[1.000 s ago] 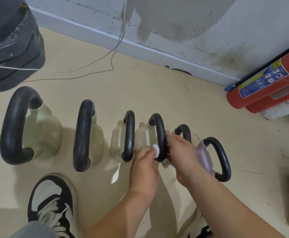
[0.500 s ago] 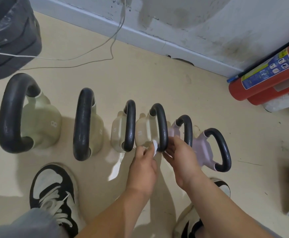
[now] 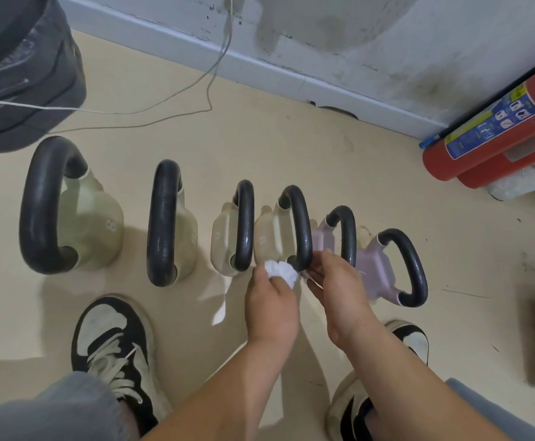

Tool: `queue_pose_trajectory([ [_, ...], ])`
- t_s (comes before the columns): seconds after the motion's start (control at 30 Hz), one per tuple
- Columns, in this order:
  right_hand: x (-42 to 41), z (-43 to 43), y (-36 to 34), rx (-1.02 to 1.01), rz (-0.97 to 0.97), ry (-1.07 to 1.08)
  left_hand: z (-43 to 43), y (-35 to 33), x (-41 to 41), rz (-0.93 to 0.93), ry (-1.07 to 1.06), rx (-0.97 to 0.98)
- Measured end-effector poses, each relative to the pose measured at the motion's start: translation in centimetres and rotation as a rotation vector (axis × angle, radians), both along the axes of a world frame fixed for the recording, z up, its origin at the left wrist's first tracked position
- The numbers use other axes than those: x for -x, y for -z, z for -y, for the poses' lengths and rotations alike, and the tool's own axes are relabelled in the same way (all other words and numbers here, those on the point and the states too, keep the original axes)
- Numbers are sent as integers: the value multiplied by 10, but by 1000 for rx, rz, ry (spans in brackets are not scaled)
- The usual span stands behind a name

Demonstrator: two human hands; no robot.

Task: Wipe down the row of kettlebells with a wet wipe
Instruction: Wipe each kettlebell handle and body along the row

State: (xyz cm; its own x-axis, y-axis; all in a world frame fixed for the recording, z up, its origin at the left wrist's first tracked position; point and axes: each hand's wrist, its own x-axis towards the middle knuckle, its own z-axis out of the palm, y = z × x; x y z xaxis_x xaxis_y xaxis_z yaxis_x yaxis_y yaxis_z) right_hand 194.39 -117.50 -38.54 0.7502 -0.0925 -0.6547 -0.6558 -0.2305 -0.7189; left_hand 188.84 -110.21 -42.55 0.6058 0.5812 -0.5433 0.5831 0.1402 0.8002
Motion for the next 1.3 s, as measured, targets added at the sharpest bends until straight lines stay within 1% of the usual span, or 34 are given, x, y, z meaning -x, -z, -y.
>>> queue_pose_trajectory([
  [0.03,-1,0,0,-6,13,0,-2,-5,-8,62,39,-44],
  [0.1,-2,0,-2,-6,32,0,-3,0,-20,164,195,-136],
  [0.17,-4,2,-3,10,29,5,-8,11,-26,199,348,-196],
  [0.23,-5,4,-2,19,27,4,-15,24,-23,223,436,-206],
  [0.3,-5,5,0,17,16,-13,-17,29,-13,230,452,-235],
  [0.4,-1,6,7,24,8,-35,-7,31,0,202,409,-315],
  [0.43,0,7,11,33,2,-34,-1,32,5,190,383,-279],
  [0.5,5,10,17,44,-13,-27,11,38,17,156,437,-303],
  [0.53,8,12,20,60,-15,-28,14,35,22,176,464,-313],
  [0.6,14,16,24,95,-25,-56,16,29,30,179,479,-242],
  [0.67,21,19,25,126,-69,-96,12,26,31,113,395,-155],
  [0.73,26,21,26,109,-130,-85,4,22,28,74,325,33],
  [0.77,28,21,25,74,-162,-77,-1,17,25,53,325,136],
  [0.8,29,21,23,32,-206,-70,-6,14,23,35,334,192],
  [0.87,30,19,19,-67,-296,-69,-17,5,19,30,310,298],
  [0.93,28,20,15,-147,-318,-90,-26,-1,16,36,256,363],
  [1.0,27,24,15,-144,-274,-105,-32,-5,13,49,237,359],
  [1.07,27,25,13,-136,-197,-122,-35,-6,11,60,230,302],
  [1.2,24,23,6,-101,-8,-38,-28,-2,9,39,185,244],
  [1.23,24,22,5,-72,50,-33,-25,-1,9,38,175,232],
  [1.3,26,22,5,106,202,-91,-18,0,8,43,158,168],
])
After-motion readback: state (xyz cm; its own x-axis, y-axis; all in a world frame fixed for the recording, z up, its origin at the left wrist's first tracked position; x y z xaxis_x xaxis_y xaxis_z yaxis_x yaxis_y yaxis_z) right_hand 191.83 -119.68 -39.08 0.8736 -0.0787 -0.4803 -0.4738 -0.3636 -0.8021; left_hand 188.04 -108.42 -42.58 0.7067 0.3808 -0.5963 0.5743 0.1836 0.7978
